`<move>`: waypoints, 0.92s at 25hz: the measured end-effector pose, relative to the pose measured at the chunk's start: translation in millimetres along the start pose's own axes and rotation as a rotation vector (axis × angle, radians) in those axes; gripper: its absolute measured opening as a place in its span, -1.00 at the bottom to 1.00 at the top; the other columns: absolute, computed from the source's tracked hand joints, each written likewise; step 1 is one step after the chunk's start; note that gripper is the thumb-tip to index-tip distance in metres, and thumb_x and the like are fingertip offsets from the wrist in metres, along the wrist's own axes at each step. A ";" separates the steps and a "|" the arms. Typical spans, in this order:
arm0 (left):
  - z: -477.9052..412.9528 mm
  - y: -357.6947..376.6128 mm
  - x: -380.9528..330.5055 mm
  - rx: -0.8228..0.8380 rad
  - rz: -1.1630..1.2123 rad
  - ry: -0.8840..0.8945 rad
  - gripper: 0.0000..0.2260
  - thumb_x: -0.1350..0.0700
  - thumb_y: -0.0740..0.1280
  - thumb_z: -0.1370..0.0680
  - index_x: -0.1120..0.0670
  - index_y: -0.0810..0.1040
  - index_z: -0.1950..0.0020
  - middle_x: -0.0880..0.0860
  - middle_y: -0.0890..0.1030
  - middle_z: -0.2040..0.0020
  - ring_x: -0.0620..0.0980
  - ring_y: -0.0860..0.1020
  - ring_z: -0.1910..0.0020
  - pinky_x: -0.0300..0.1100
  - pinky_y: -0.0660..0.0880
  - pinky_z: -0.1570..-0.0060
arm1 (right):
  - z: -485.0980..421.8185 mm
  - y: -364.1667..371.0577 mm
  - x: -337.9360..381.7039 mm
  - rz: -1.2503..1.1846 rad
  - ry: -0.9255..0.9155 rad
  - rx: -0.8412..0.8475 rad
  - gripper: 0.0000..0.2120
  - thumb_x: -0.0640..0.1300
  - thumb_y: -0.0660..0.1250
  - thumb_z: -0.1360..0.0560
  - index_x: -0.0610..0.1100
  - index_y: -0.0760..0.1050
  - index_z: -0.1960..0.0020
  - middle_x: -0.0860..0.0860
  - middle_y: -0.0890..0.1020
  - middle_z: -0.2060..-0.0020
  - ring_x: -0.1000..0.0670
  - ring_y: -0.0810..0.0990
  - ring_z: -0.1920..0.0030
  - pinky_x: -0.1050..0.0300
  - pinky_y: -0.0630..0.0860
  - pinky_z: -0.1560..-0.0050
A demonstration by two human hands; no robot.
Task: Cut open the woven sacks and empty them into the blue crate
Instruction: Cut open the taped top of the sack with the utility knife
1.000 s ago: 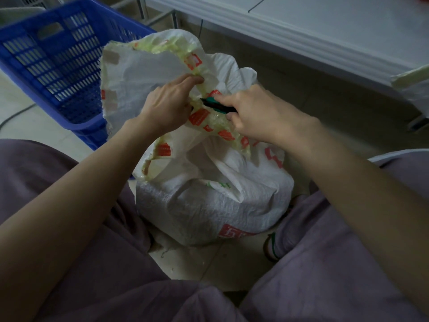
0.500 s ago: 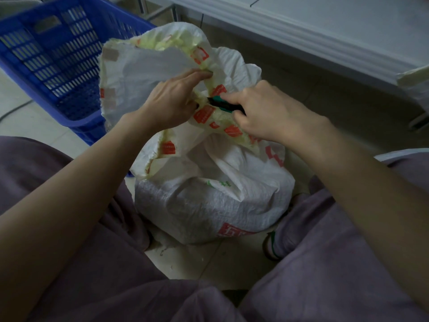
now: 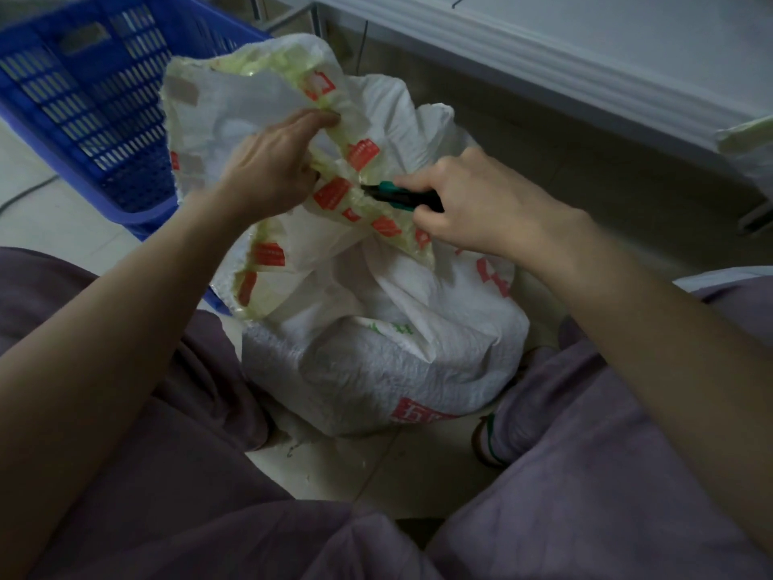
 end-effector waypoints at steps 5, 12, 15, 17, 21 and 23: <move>4.7 0.3 -11.9 0.036 0.045 0.072 -0.46 0.26 0.27 -0.52 0.07 0.21 -0.48 0.06 0.29 -0.45 0.11 0.53 -0.07 -0.03 0.50 0.07 | 3.2 -13.6 0.9 -0.034 -0.021 -0.095 -0.60 -0.13 0.21 -0.54 0.07 0.45 -0.35 -0.02 0.57 0.22 0.05 0.42 0.29 0.15 0.33 0.25; 8.3 -0.7 -25.5 0.010 0.057 0.160 -0.45 0.25 0.28 -0.51 0.08 0.21 -0.48 0.06 0.30 -0.45 0.12 0.49 -0.18 -0.05 0.42 -0.07 | -4.6 -13.3 3.9 -0.017 -0.018 -0.121 -0.60 -0.11 0.20 -0.54 0.08 0.45 -0.36 -0.09 0.63 0.10 0.02 0.43 0.23 0.11 0.38 0.21; 8.2 -3.7 -23.8 0.009 0.043 0.149 -0.46 0.23 0.26 -0.52 0.07 0.20 -0.48 0.06 0.29 -0.45 0.11 0.48 -0.18 -0.08 0.43 -0.05 | -6.8 -4.7 4.1 0.003 0.009 -0.040 -0.68 -0.11 0.22 -0.51 0.01 0.55 -0.23 -0.09 0.63 0.09 -0.07 0.57 0.17 0.02 0.53 0.18; 7.6 -6.0 -17.8 0.012 0.042 0.109 -0.47 0.23 0.26 -0.53 0.07 0.20 -0.48 0.06 0.28 -0.45 0.11 0.49 -0.17 -0.05 0.46 -0.02 | -5.9 -4.0 3.4 -0.018 0.024 -0.008 -0.73 -0.12 0.24 -0.50 -0.02 0.60 -0.15 -0.08 0.64 0.13 -0.05 0.58 0.19 -0.04 0.57 0.15; 8.8 -3.5 -14.2 0.016 0.062 0.086 -0.48 0.21 0.27 -0.53 0.08 0.22 -0.47 0.06 0.31 -0.43 0.11 0.50 -0.16 -0.04 0.49 -0.01 | 1.8 -12.1 4.0 -0.063 0.004 -0.001 -0.67 -0.14 0.24 -0.52 0.06 0.56 -0.24 0.01 0.65 0.16 0.07 0.51 0.28 0.12 0.52 0.19; 8.1 -3.3 -14.0 0.012 0.096 0.075 -0.48 0.21 0.27 -0.53 0.08 0.22 -0.47 0.07 0.31 -0.43 0.10 0.51 -0.14 -0.12 0.46 0.02 | 5.4 -18.6 2.3 -0.072 0.000 -0.035 -0.63 -0.14 0.24 -0.52 0.11 0.52 -0.28 0.12 0.54 0.33 0.12 0.43 0.39 0.28 0.40 0.32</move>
Point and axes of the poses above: each hand's wrist, its own z-axis away from the middle knuckle, its own y-axis out of the palm, x = y × z, the point moved 6 cm from there along -z, towards the middle knuckle
